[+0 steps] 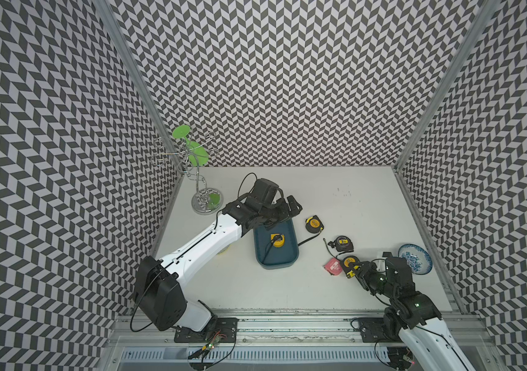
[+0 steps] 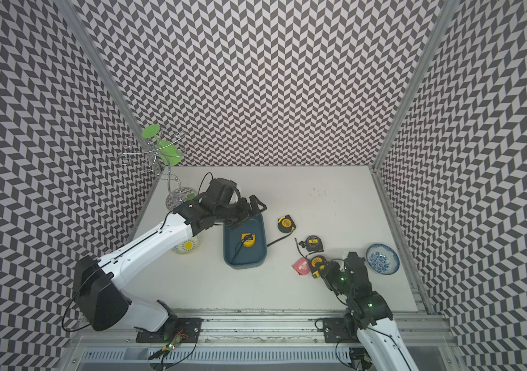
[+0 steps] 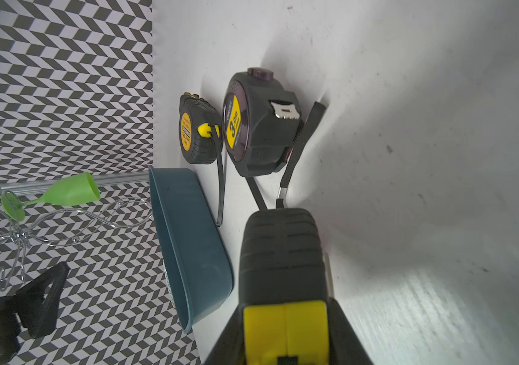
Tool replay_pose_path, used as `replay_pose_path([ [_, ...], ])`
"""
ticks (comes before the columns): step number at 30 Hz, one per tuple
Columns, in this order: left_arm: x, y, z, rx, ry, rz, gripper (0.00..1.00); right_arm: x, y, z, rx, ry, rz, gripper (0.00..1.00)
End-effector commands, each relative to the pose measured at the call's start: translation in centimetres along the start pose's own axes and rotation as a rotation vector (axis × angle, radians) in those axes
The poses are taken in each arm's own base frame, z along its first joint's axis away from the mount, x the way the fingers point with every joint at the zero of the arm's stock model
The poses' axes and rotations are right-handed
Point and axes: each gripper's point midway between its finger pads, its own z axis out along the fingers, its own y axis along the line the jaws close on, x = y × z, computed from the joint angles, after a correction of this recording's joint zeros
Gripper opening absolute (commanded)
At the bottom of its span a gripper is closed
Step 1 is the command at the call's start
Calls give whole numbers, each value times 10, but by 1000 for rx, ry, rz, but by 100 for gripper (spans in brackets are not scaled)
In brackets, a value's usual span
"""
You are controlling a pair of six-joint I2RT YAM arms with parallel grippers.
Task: Take the tape measure out of the storage box
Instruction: Place the tape measure at the center of the board.
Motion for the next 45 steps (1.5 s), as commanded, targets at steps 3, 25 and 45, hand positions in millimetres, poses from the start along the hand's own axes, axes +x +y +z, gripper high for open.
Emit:
replay_pose_path([
  [3,-2,0,-8,11,-7,23,100,-3,-15,6,56,-14,10,22],
  [25,-3,7,-13,22,-20,3,100,-13,-24,17,37,-82,157,26],
  [45,1,29,-3,-66,4,55,100,2,-11,-9,247,92,-17,92],
])
